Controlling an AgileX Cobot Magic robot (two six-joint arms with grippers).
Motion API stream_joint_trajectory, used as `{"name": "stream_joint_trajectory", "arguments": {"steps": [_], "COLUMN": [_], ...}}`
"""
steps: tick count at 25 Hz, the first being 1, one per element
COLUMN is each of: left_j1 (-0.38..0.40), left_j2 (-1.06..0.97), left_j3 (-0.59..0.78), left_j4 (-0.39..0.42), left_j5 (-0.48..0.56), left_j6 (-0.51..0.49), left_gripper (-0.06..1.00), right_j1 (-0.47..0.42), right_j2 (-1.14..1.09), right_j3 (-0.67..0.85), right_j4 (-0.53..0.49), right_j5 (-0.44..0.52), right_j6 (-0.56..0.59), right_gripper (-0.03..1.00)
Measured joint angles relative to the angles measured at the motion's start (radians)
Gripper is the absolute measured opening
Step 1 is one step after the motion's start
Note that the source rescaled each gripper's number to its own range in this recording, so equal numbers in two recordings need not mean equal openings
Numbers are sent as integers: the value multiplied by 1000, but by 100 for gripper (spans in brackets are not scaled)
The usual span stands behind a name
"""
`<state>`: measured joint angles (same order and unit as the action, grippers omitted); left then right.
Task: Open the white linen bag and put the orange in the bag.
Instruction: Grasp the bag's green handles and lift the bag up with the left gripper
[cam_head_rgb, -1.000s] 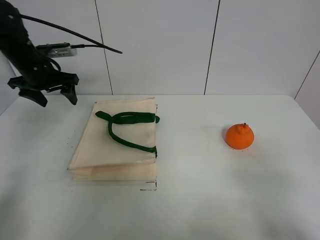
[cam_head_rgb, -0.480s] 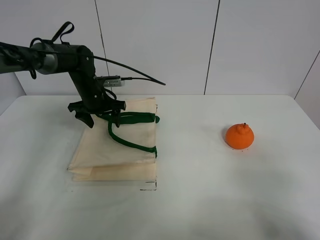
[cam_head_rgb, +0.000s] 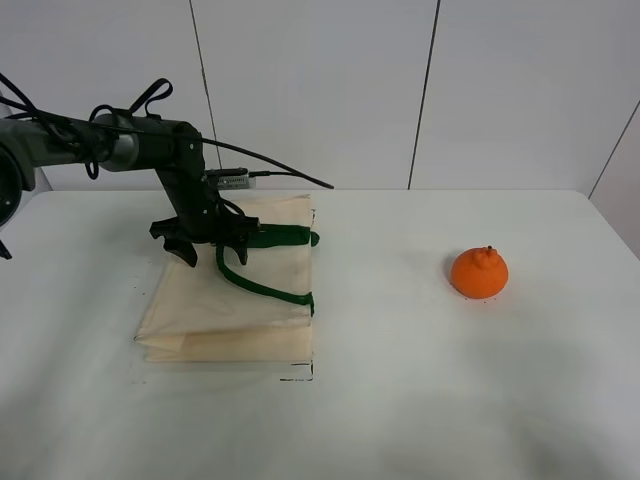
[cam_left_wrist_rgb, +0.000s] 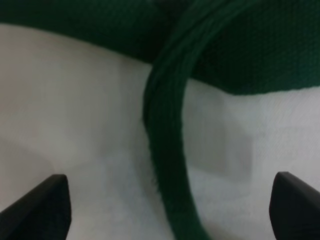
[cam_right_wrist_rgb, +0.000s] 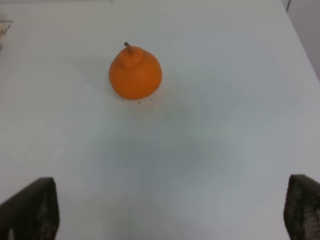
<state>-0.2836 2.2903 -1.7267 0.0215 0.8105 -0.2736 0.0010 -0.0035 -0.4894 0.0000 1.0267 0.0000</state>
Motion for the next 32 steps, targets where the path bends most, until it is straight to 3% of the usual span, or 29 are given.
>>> {"name": "stream_joint_trajectory", "arguments": {"steps": [7, 9, 11, 13, 16, 18, 23, 32], "left_j1": [-6, -6, -7, -11, -11, -10, -10, -11], "left_j2": [45, 46, 47, 48, 50, 50, 3, -287], "left_j3": [-1, -3, -5, -6, -6, -6, -6, -5], "left_j4": [3, 0, -2, -2, 6, 9, 10, 11], "left_j5": [-35, -33, -33, -32, -26, -22, -6, 57], "left_j6": [-18, -23, -26, -26, -30, -40, -45, -2], "left_gripper": [97, 92, 79, 59, 15, 1, 0, 0], "right_j1": [0, 0, 0, 0, 0, 0, 0, 0], "right_j2": [0, 0, 0, 0, 0, 0, 0, 0], "right_j3": [0, 0, 0, 0, 0, 0, 0, 0], "right_j4": [0, 0, 0, 0, 0, 0, 0, 0], "right_j5": [0, 0, 0, 0, 0, 0, 0, 0], "right_j6": [0, 0, 0, 0, 0, 0, 0, 0], "right_gripper": [100, 100, 100, 100, 100, 100, 100, 100]}}
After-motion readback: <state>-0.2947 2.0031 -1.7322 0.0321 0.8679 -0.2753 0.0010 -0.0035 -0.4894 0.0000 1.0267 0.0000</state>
